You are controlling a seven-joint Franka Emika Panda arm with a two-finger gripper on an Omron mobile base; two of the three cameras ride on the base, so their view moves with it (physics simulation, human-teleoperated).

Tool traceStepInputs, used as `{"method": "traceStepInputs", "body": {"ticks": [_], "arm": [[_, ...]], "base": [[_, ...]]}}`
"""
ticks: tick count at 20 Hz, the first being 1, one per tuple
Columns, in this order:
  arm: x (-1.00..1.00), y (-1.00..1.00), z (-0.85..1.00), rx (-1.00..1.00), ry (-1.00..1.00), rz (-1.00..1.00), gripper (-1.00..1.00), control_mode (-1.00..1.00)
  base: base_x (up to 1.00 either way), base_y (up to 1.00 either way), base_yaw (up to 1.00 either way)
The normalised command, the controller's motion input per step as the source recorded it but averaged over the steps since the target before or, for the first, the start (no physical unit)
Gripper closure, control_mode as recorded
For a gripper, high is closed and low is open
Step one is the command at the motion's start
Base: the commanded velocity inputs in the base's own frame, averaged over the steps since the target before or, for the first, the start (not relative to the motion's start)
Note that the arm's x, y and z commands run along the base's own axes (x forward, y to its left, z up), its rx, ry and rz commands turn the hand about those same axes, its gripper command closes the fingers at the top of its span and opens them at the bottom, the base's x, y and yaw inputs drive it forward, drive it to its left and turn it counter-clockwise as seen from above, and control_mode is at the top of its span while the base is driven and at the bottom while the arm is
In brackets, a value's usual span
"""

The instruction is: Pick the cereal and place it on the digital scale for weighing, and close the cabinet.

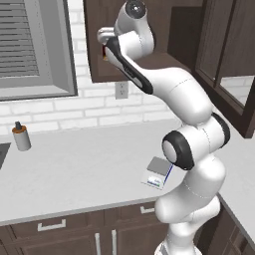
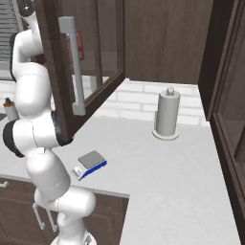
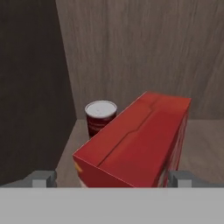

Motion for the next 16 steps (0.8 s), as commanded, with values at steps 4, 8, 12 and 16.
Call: {"method": "traceStepInputs", "body": {"ticks": [4,8,12,16], "arm": [[0.16,0.0,0.0,0.0,0.02,0.0,-1.0,-1.0],[0.0,-0.12,0.0,0.0,0.0,0.0,-1.0,-1.0],[0.0,-0.31,0.0,0.02,0.0,0.0,-1.0,-1.0],[0.0,-0.18,-0.11,0.0,0.04,0.0,1.0,-1.0]], "base": [[0.0,0.0,0.0],[0.0,0.0,0.0],[0.0,0.0,0.0],[0.0,0.0,0.0]]}}
